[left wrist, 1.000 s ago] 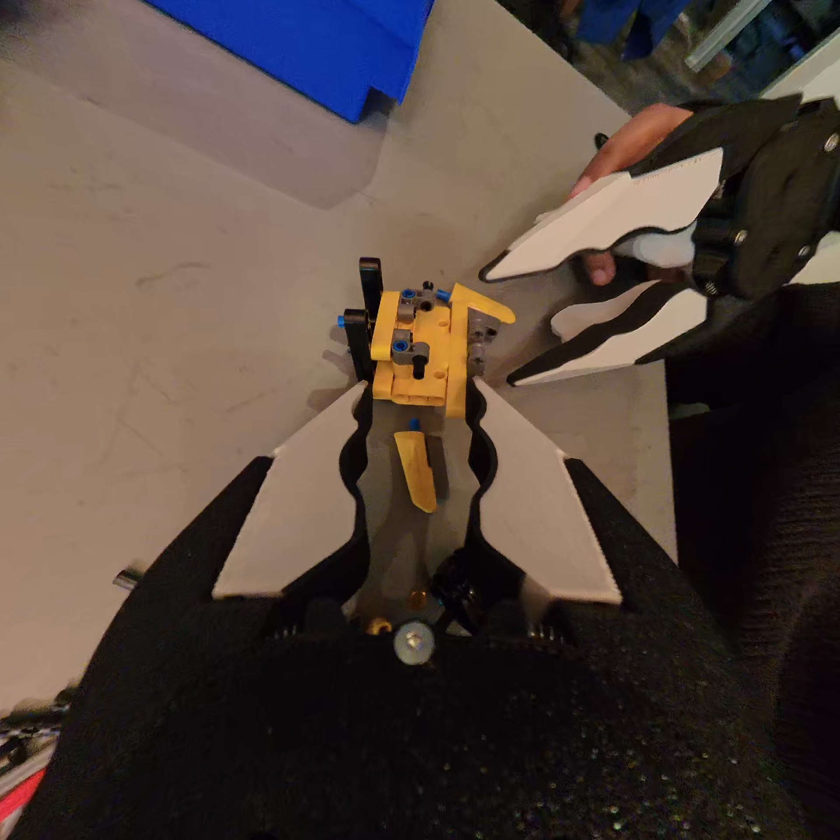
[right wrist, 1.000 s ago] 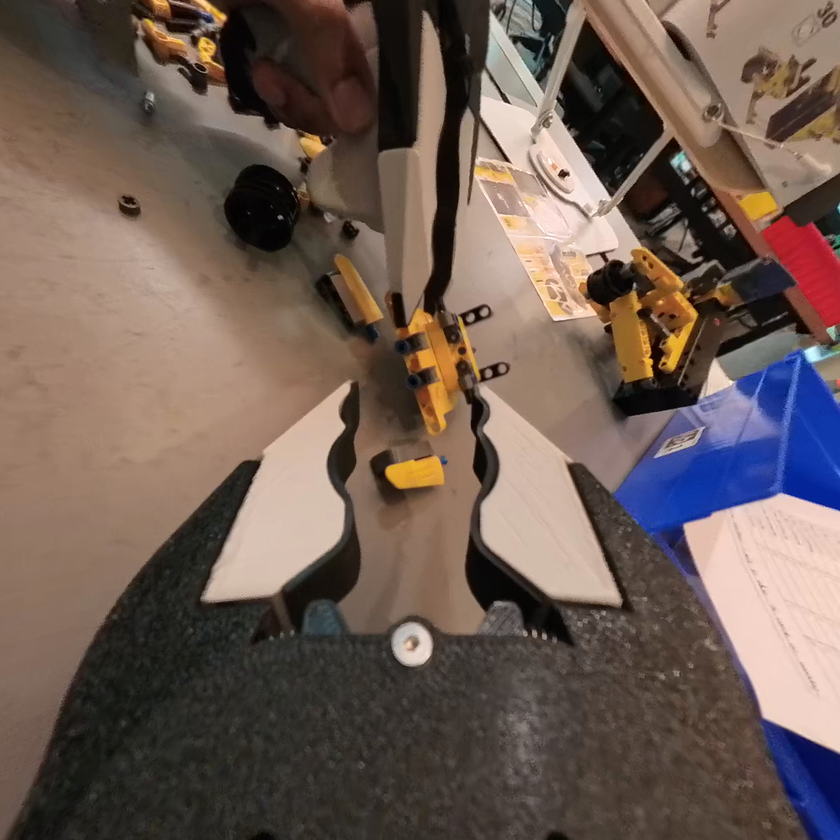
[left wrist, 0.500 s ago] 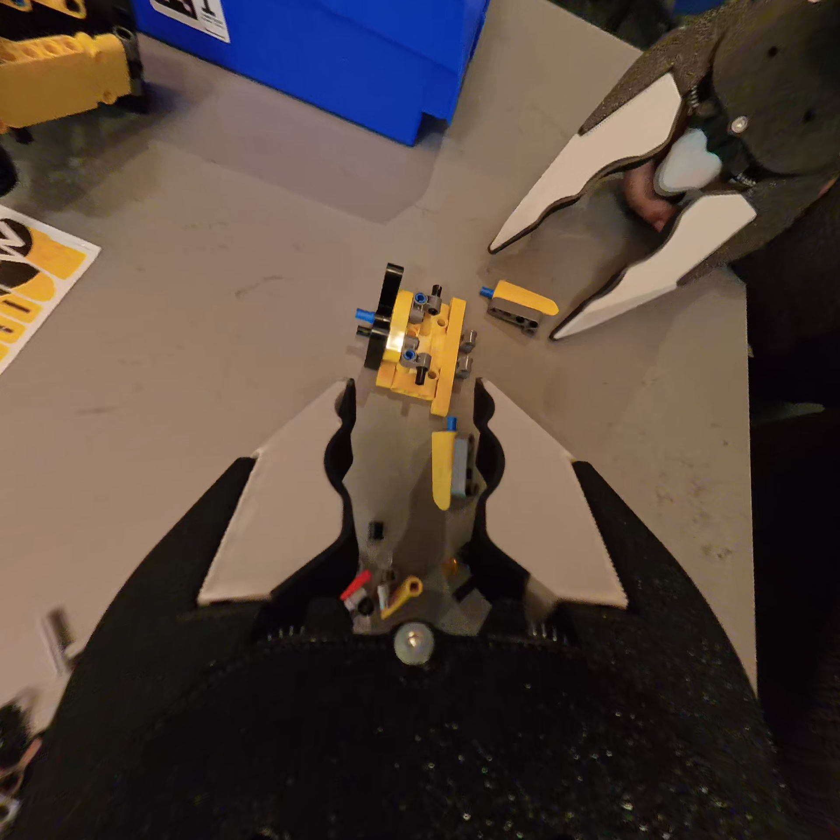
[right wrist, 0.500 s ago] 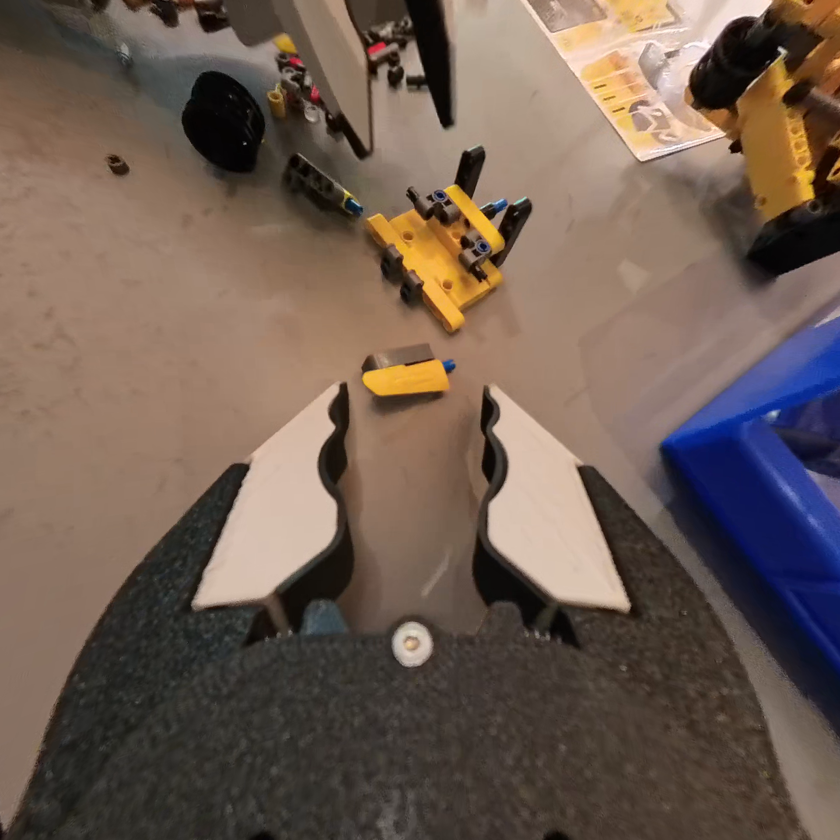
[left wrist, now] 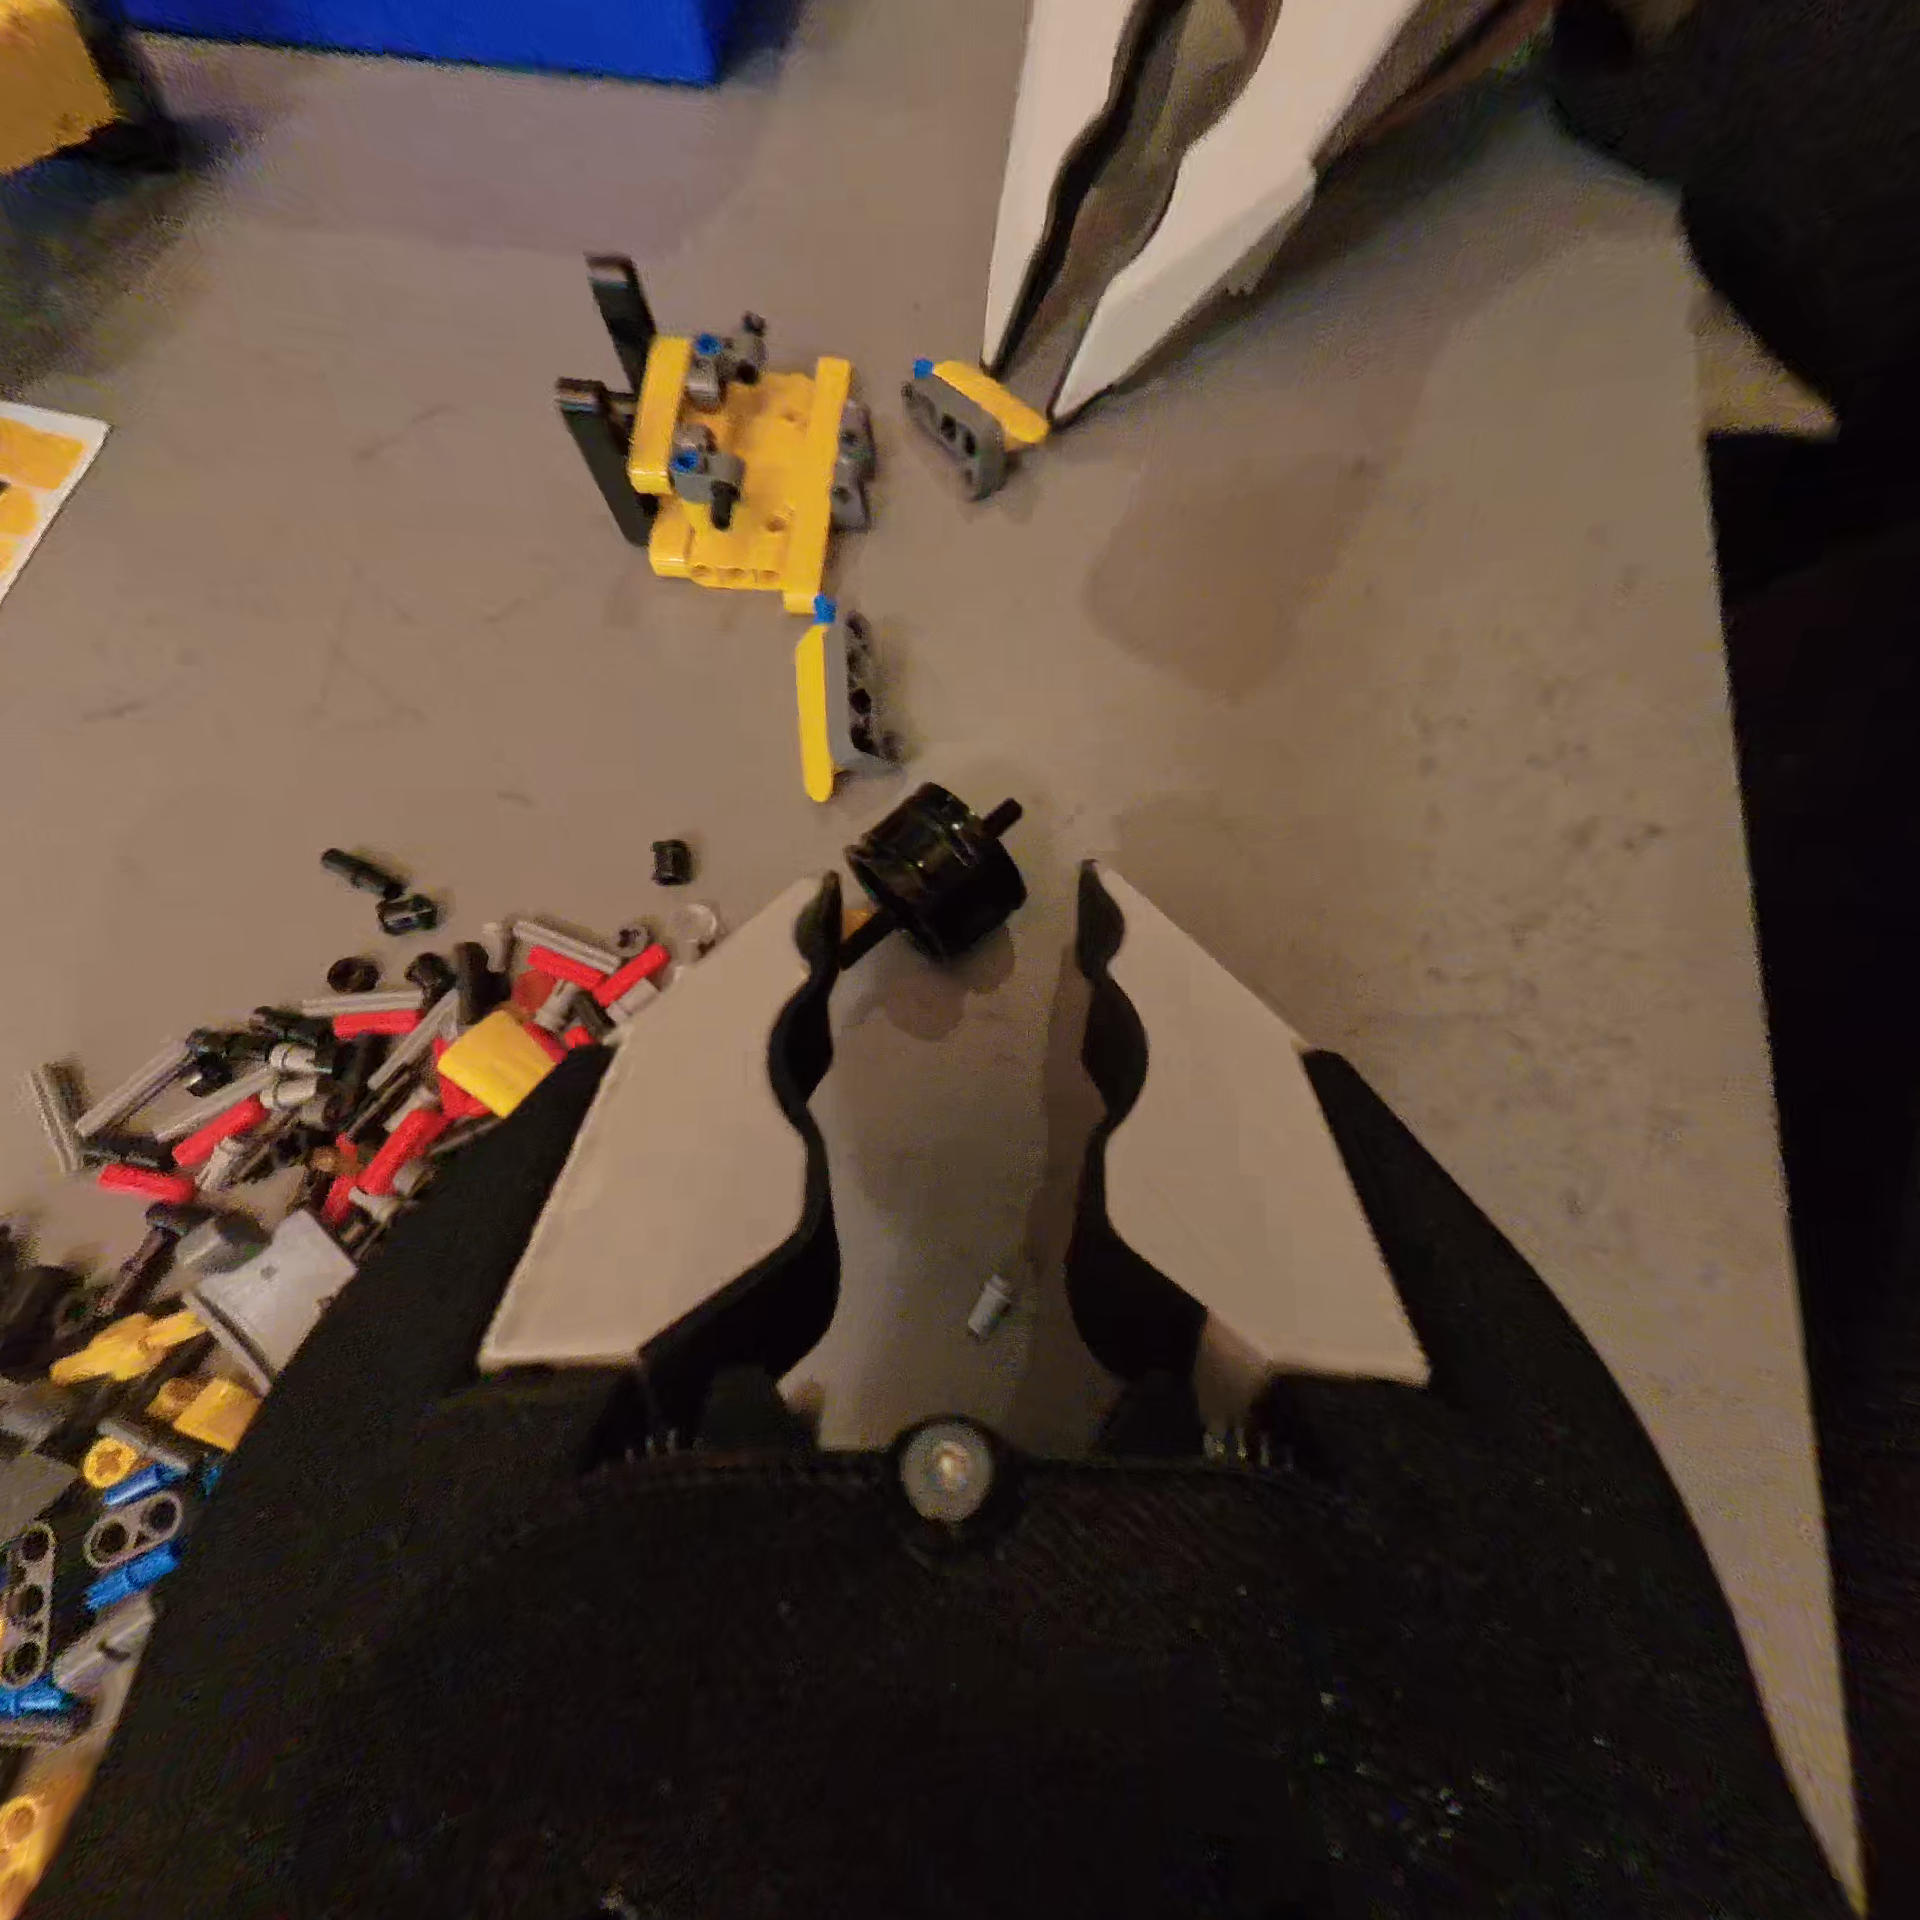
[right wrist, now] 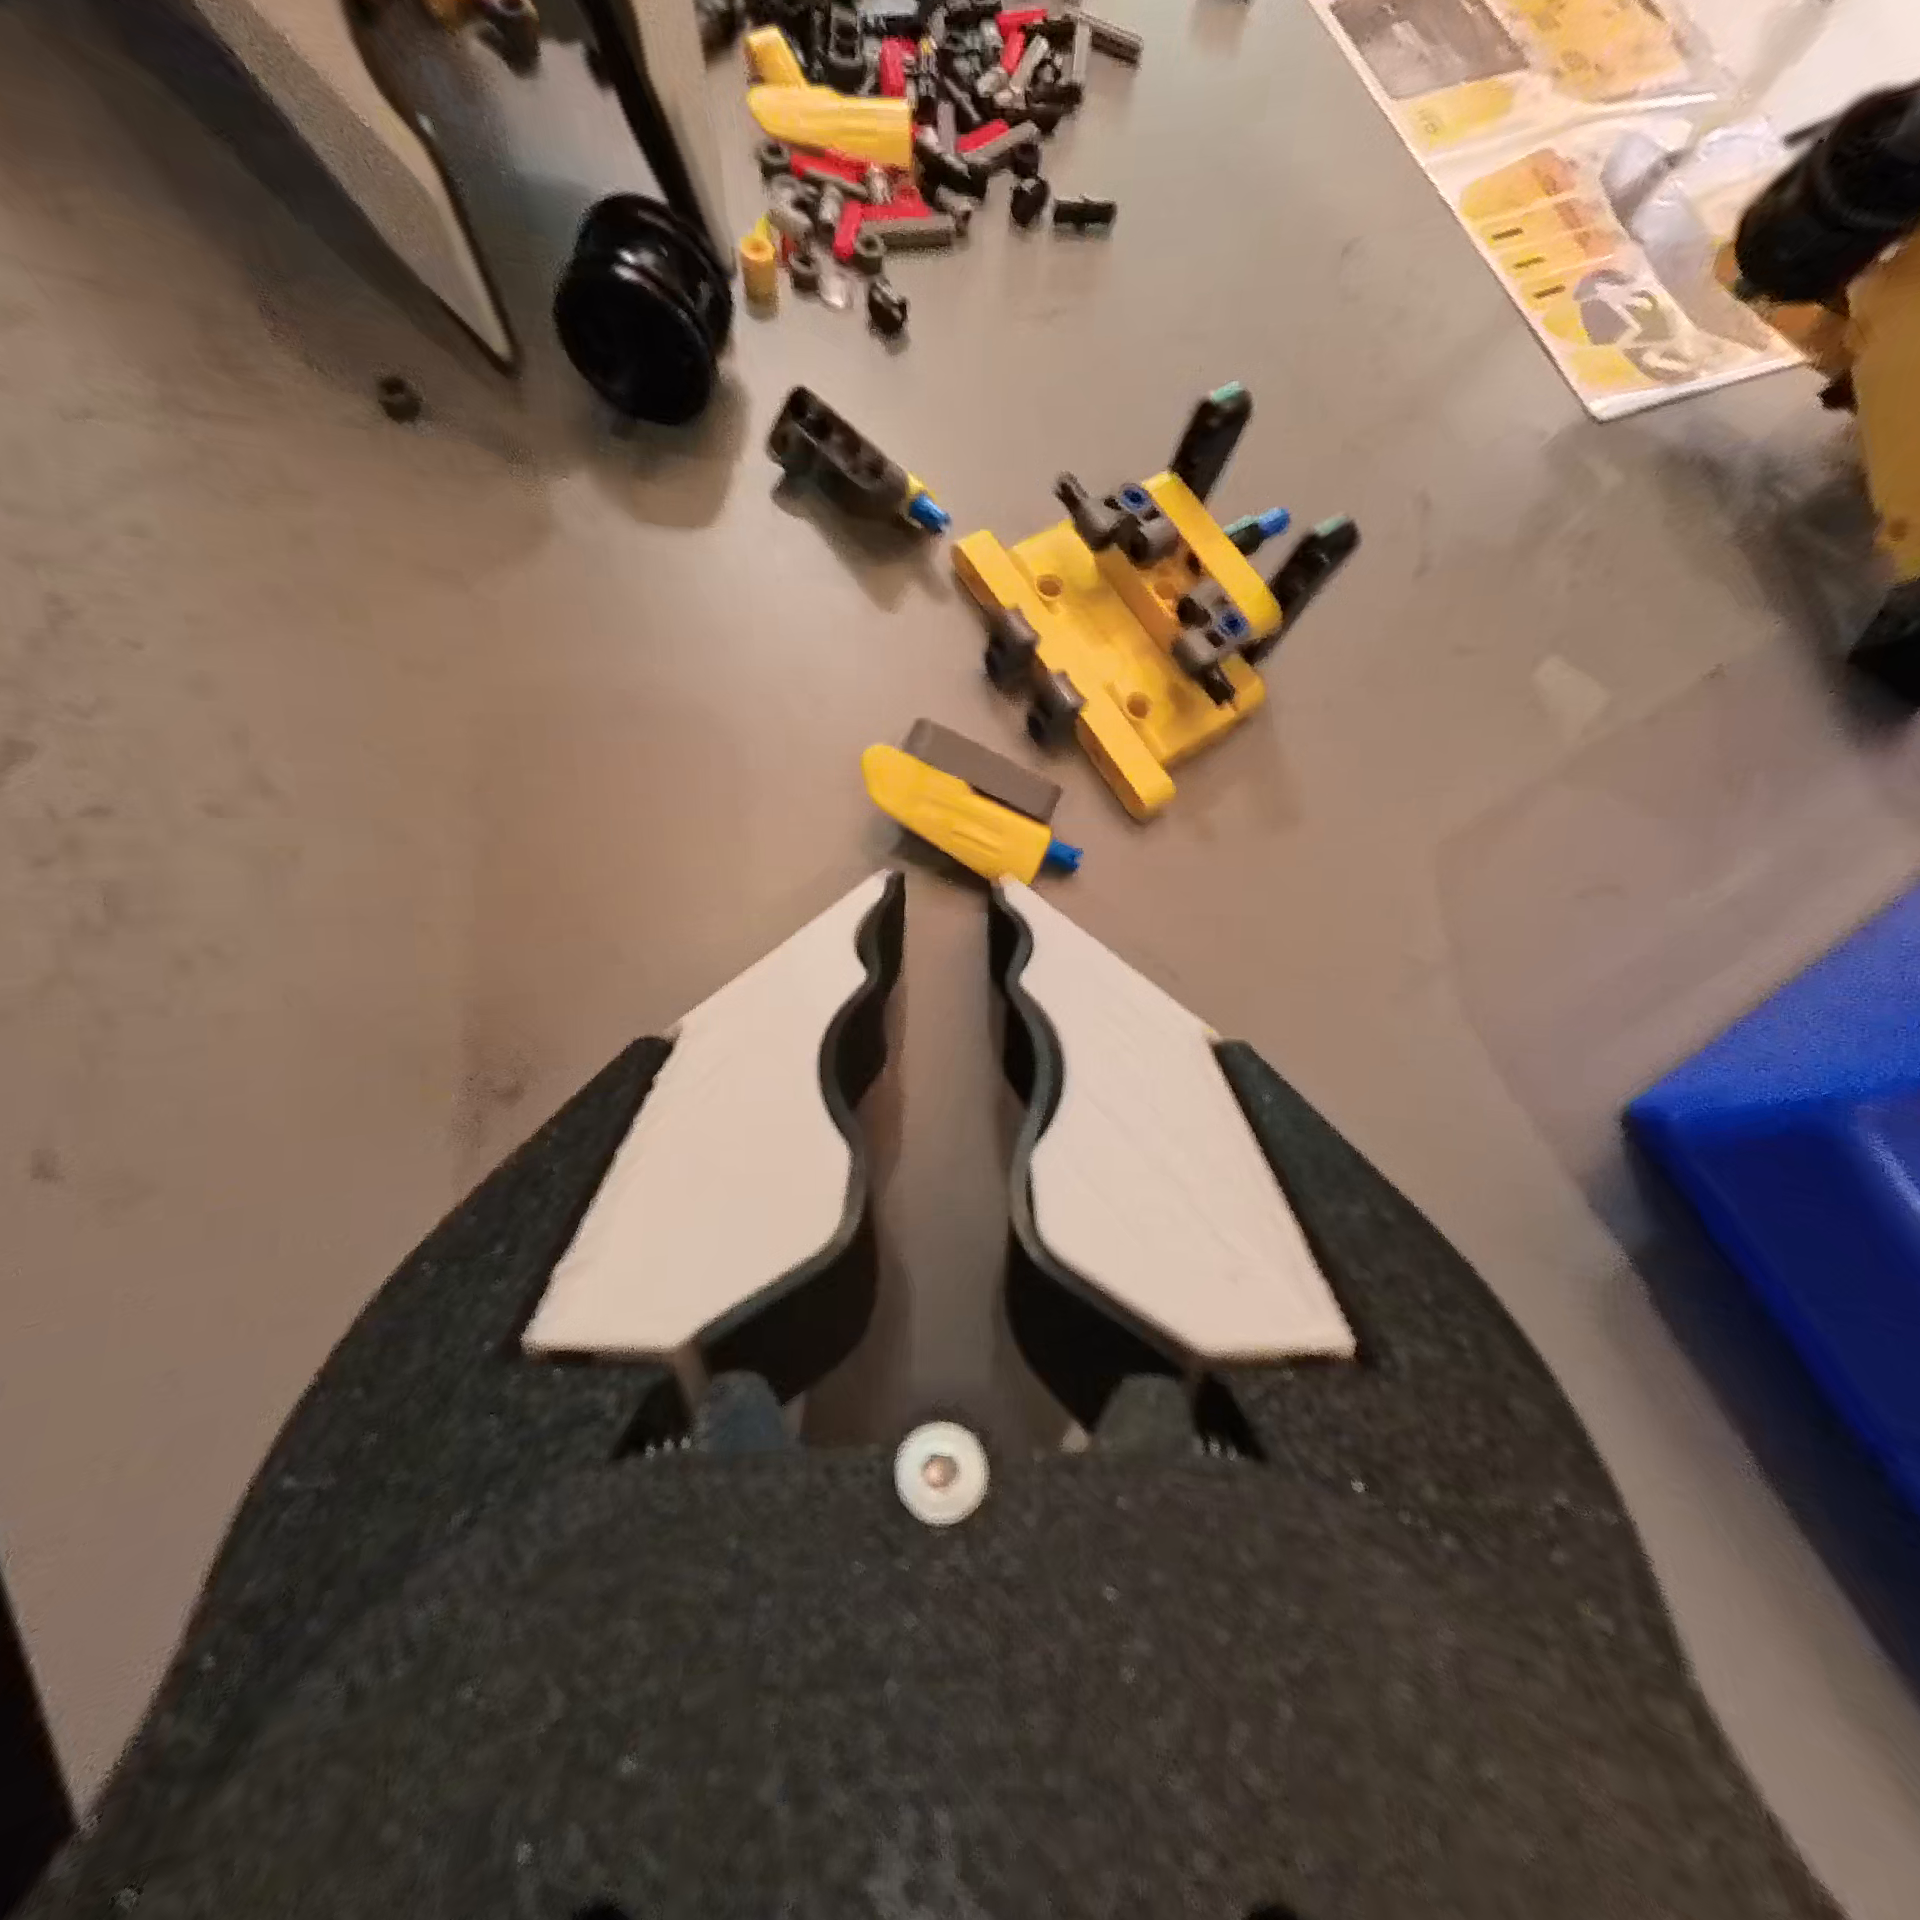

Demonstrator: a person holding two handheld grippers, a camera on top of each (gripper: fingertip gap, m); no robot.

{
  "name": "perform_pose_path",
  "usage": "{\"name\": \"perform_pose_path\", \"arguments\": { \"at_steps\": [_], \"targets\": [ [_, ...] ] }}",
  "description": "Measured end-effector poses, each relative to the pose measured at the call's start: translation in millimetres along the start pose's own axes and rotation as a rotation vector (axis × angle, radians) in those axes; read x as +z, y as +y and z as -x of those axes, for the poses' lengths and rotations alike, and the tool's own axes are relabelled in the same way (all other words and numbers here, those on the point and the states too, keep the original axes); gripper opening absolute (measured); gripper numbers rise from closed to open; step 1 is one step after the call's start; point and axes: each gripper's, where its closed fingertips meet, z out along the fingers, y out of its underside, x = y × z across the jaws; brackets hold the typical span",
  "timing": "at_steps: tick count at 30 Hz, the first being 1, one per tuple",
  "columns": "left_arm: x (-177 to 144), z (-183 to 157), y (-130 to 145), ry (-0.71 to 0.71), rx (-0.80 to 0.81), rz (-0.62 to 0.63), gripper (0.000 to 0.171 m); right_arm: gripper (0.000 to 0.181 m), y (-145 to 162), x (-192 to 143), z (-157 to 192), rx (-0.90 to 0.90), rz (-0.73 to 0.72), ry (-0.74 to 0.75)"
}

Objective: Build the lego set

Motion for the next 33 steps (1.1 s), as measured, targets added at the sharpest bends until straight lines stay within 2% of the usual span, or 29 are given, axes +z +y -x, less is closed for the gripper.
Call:
{"name": "perform_pose_path", "arguments": {
  "at_steps": [3, 6, 11, 15, 18, 24, 27, 30, 33],
  "targets": [
    [9.2, -2.2, 8.5, -0.051, 0.086, 0.086, 0.019, 0.017, -15.1, 9.7, 10.3, -0.011, -0.018, 0.03],
    [11.3, -7.7, 8.8, -0.05, 0.095, 0.085, 0.017, 0.025, -22.9, 19.5, 23.2, -0.057, -0.006, 0.025],
    [11.8, -10.8, 8.2, -0.05, 0.09, 0.08, 0.018, 0.046, -28.9, 14.3, 10.9, 0.009, -0.056, 0.07],
    [14.2, -14.8, 5.9, -0.04, 0.091, 0.077, 0.018, 0.044, -34.7, 8.3, 4.0, 0.086, -0.11, 0.081],
    [15.4, -14.6, 4.4, -0.042, 0.089, 0.071, 0.025, 0.045, -33.6, 13.3, 7.2, 0.12, -0.08, 0.079],
    [16.5, -13.5, -1.5, -0.043, 0.072, 0.032, 0.043, 0.058, -31.7, 26.9, 13.8, 0.131, -0.01, 0.074],
    [17.9, -13.6, -6.1, -0.056, 0.084, 0.01, 0.044, 0.055, -30.3, 31.1, 14.1, 0.112, 0.016, 0.093],
    [19.0, -13.7, -6.1, -0.061, 0.091, 0.014, 0.043, 0.041, -30.4, 32.0, 15.3, 0.107, 0.02, 0.087],
    [17.0, -13.9, -8.3, -0.058, 0.084, -0.002, 0.044, 0.04, -30.5, 31.9, 16.2, 0.121, 0.017, 0.065]
  ]
}}
